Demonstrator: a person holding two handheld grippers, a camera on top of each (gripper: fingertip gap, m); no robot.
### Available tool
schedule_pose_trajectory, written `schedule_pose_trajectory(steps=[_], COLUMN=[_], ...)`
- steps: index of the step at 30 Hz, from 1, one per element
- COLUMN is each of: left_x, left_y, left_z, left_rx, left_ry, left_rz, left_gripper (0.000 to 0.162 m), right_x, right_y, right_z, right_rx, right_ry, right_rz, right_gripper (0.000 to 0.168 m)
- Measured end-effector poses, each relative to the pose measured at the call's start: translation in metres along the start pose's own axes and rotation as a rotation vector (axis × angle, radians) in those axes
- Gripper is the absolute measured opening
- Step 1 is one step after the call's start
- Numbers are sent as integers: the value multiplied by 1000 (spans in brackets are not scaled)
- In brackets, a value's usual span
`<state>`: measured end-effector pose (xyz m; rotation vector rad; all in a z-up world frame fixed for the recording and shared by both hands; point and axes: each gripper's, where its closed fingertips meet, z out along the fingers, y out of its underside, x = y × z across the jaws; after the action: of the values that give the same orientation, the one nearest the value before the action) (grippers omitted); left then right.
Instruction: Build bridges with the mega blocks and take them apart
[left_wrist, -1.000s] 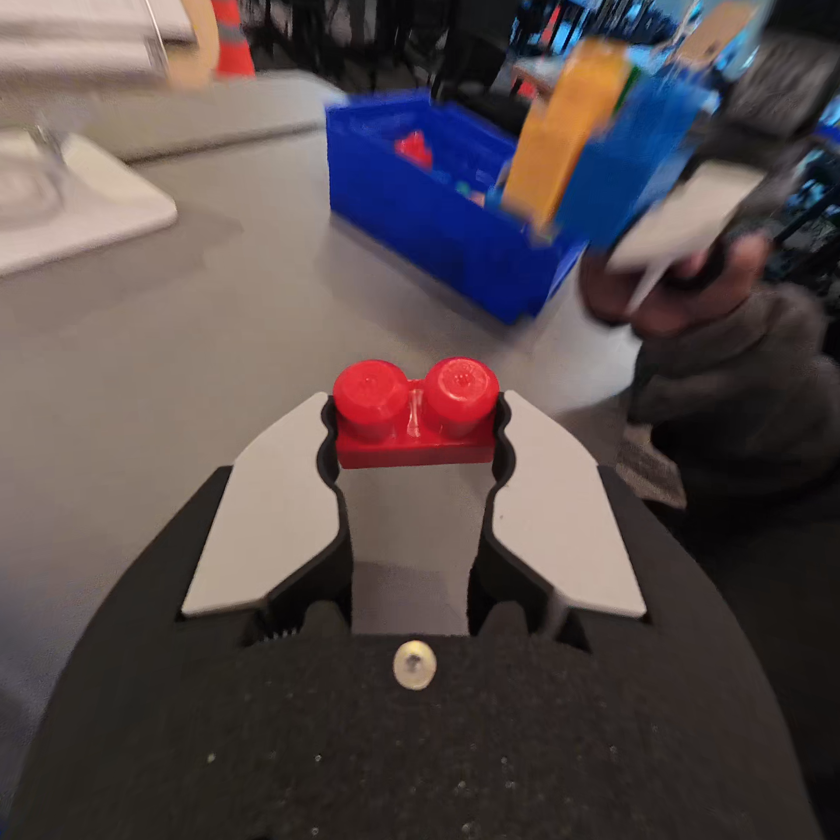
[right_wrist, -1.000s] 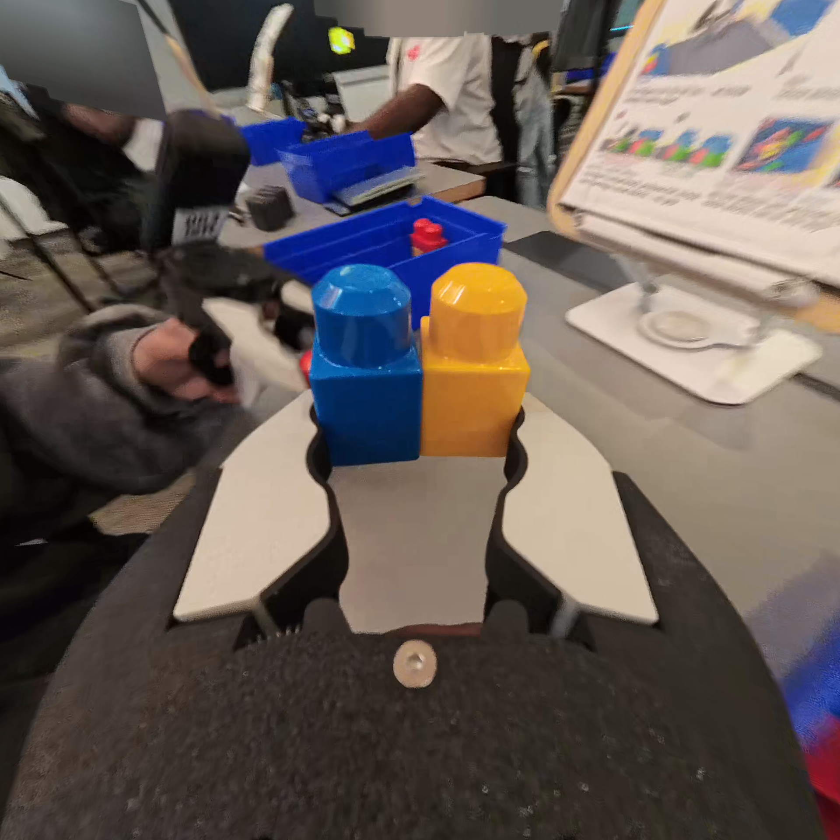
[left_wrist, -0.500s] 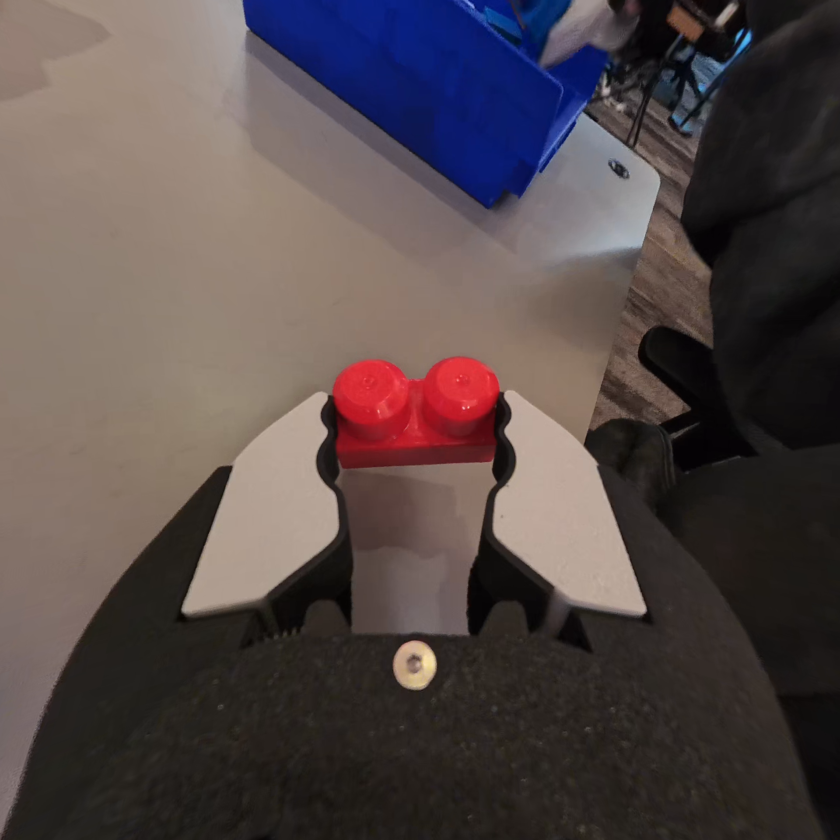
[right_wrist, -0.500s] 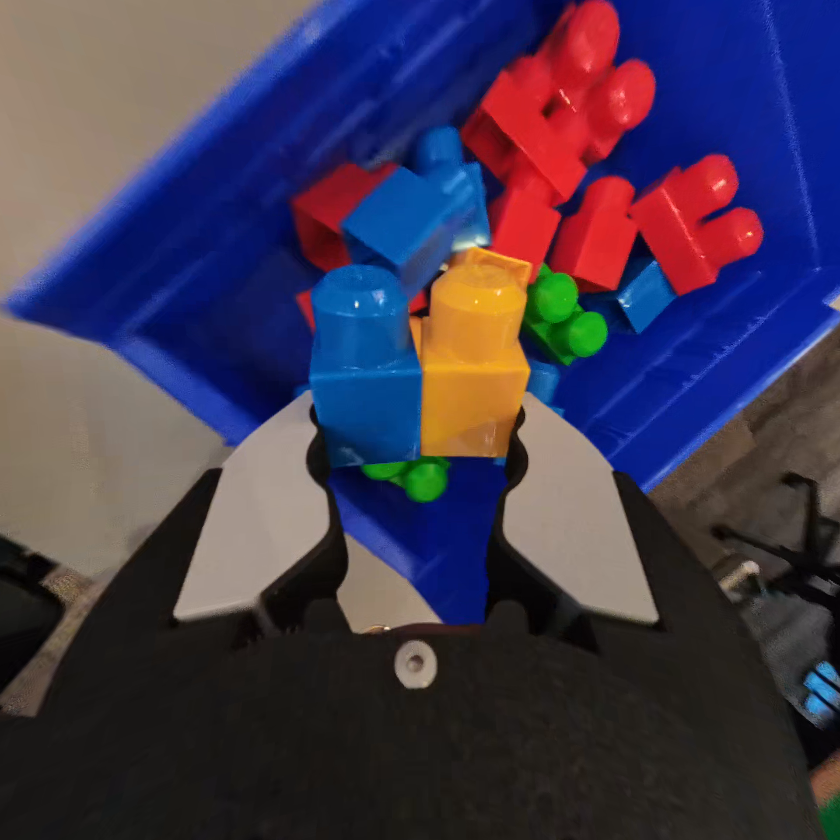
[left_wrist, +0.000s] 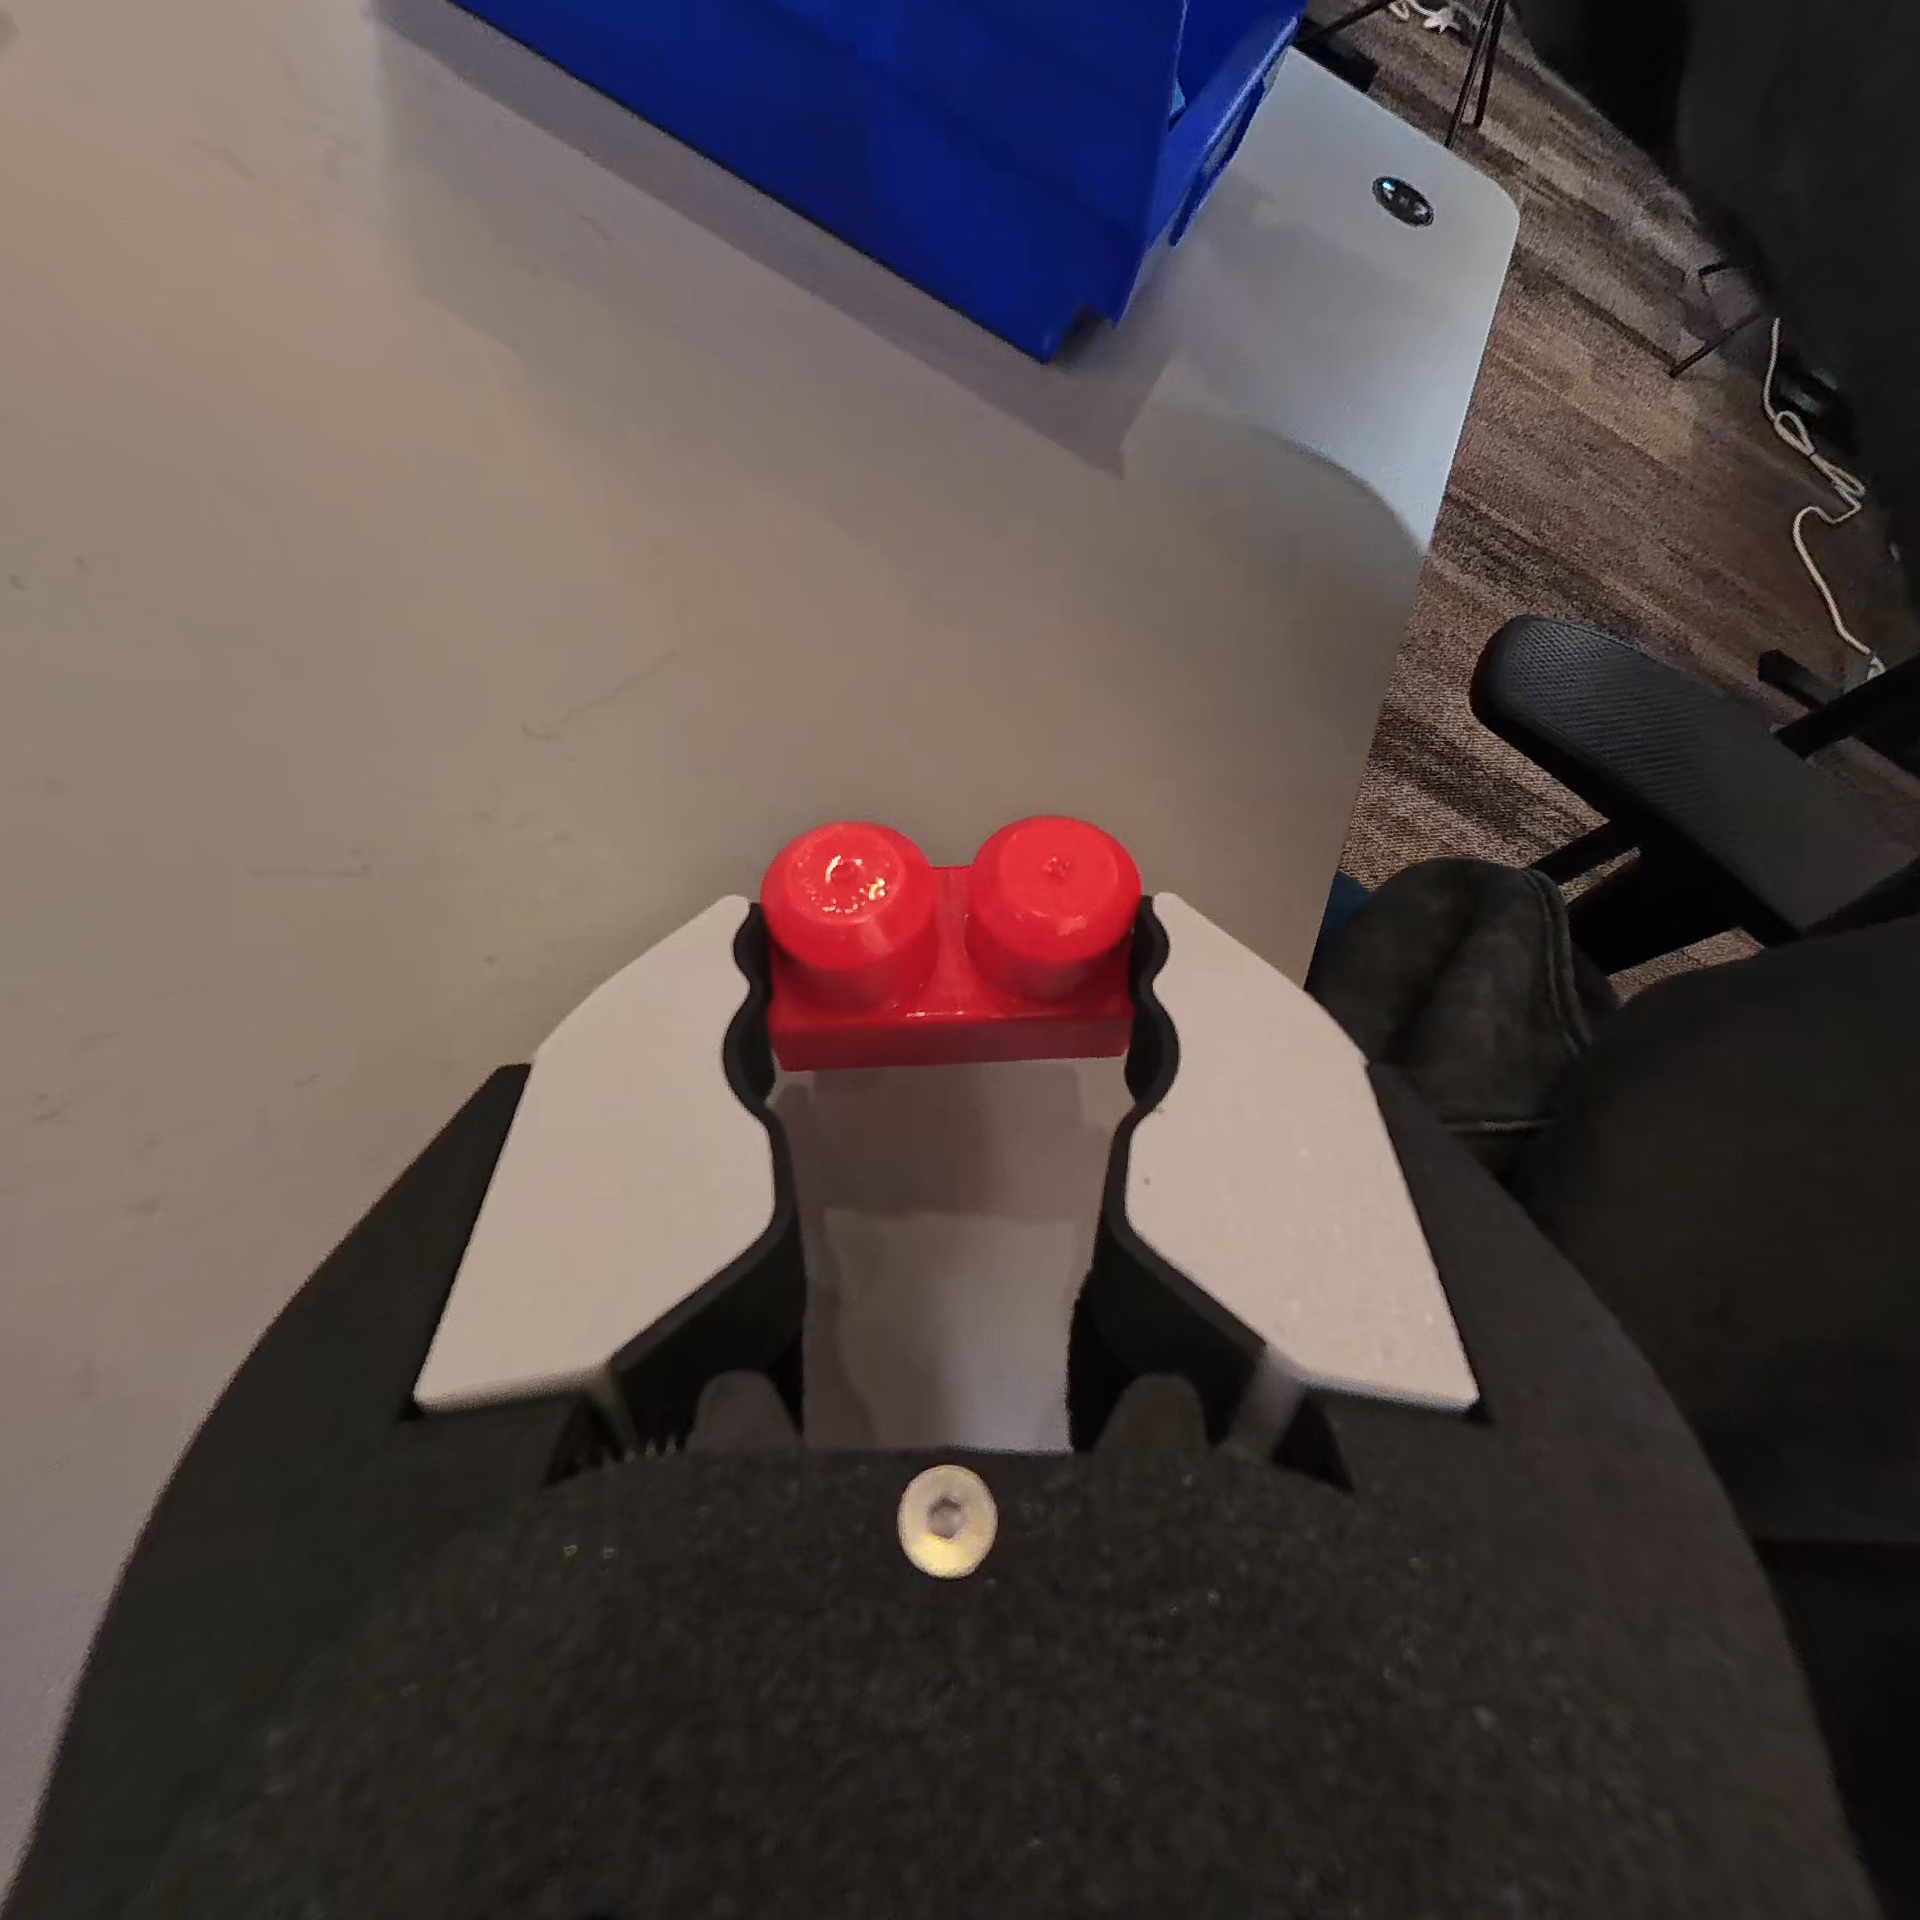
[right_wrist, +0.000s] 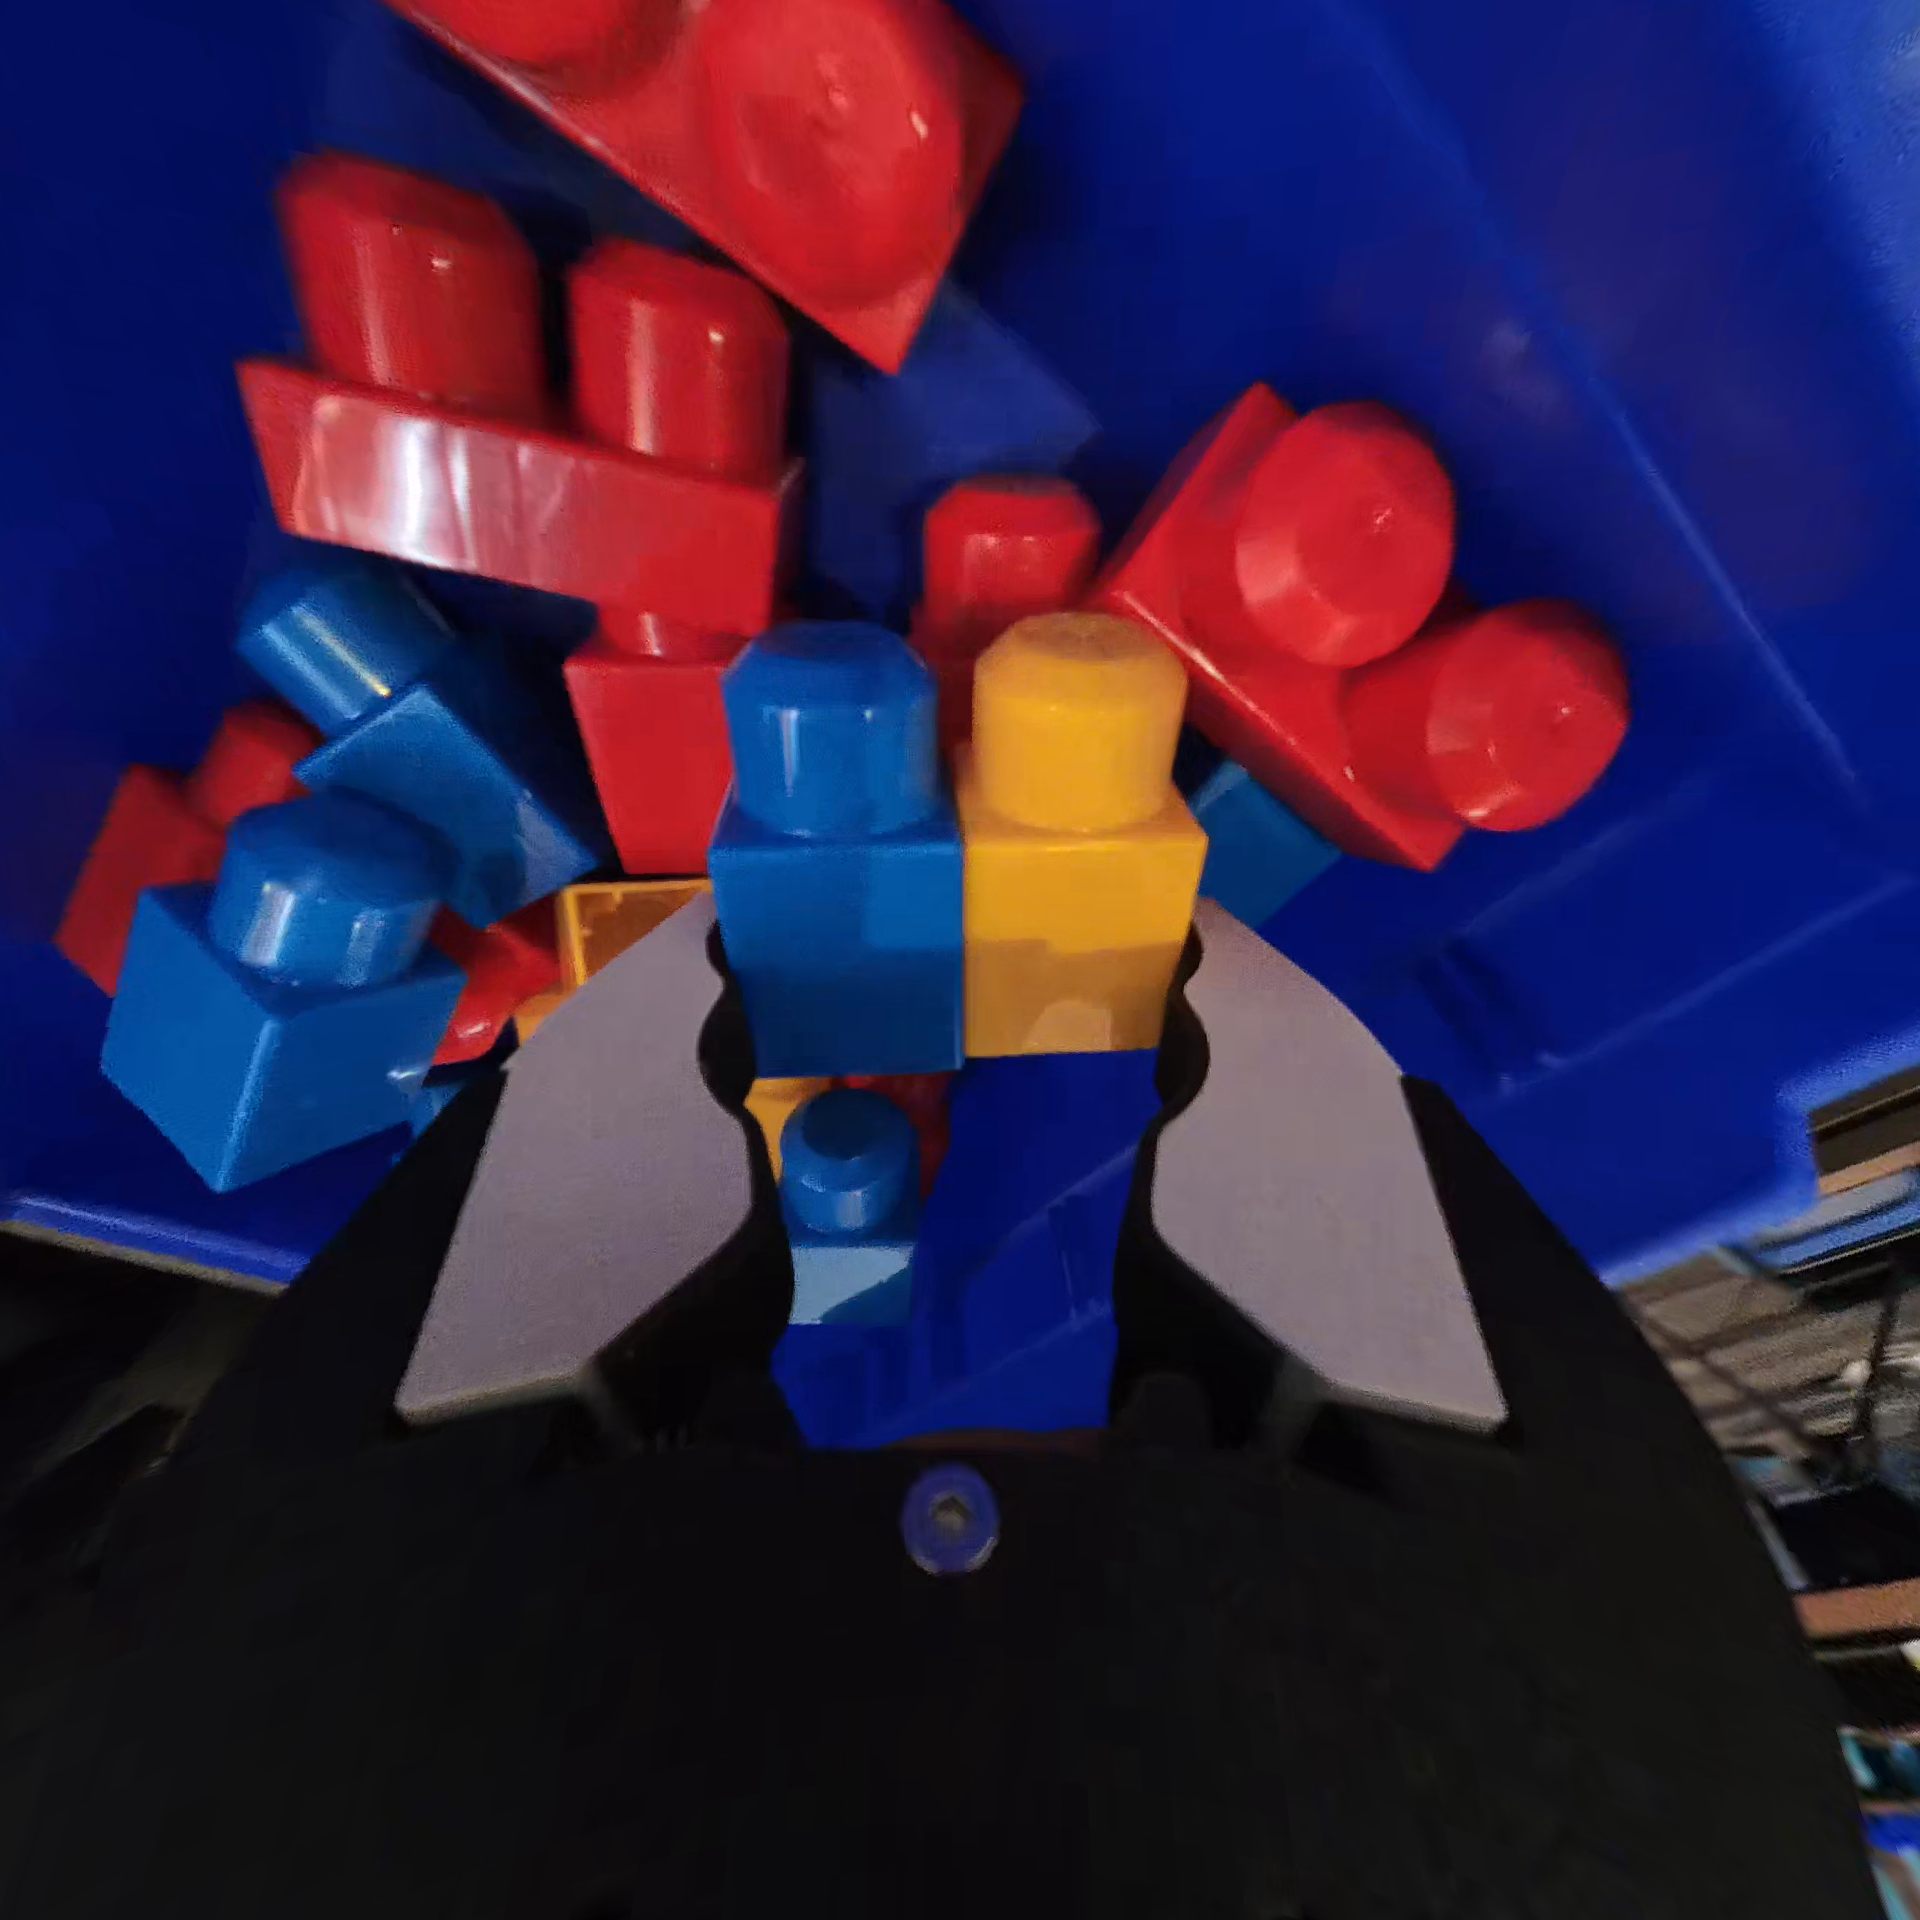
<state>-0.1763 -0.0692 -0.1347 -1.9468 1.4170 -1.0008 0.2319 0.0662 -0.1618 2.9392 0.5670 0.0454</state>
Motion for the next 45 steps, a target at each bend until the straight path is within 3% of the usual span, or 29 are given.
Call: schedule_pose_trajectory(steps=[4,7,10,13,15,18,20,22,24,27,33,38,45], left_x=[-2,-4,-10,-17,-21,-31,-36,-41,-48,-69,-104,-109,-109], left_y=[6,6,6,5,4,5,5,2,-6,-22,-39,-36,-33], left_z=[0,-4,-11,-15,-15,-13,-11,-8,-2,11,51,73,72], left_rx=[-13,-2,8,15,16,6,-6,-13,-33,-93,-256,-302,-267], left_ry=[-1,-1,-21,-29,-40,-68,-84,-92,-90,-125,-62,38,47], left_rz=[-7,-17,-17,-28,-30,-31,-29,-24,-11,74,415,477,485], left_gripper=[66,66,66,66,66,66,66,66,66,66,66,66,67], right_x=[3,0,-33,-123,-208,-342,-403,-433,-444,-435,-422,-420,-416], right_y=[0,1,-6,4,19,49,63,69,71,64,63,63,59], right_z=[0,-31,-102,-155,-156,-122,-99,-79,-66,-55,-47,-39,-32], right_rx=[-44,46,424,867,1067,1227,1277,1277,1265,1289,1291,1267,1244], right_ry=[-28,41,114,81,-72,-470,-734,-886,-944,-848,-760,-693,-709], right_rz=[51,-9,-49,-172,-296,-504,-509,-453,-413,-382,-367,-389,-367], right_gripper=[80,91,83,82,75,70,69,69,68,64,61,59,60])
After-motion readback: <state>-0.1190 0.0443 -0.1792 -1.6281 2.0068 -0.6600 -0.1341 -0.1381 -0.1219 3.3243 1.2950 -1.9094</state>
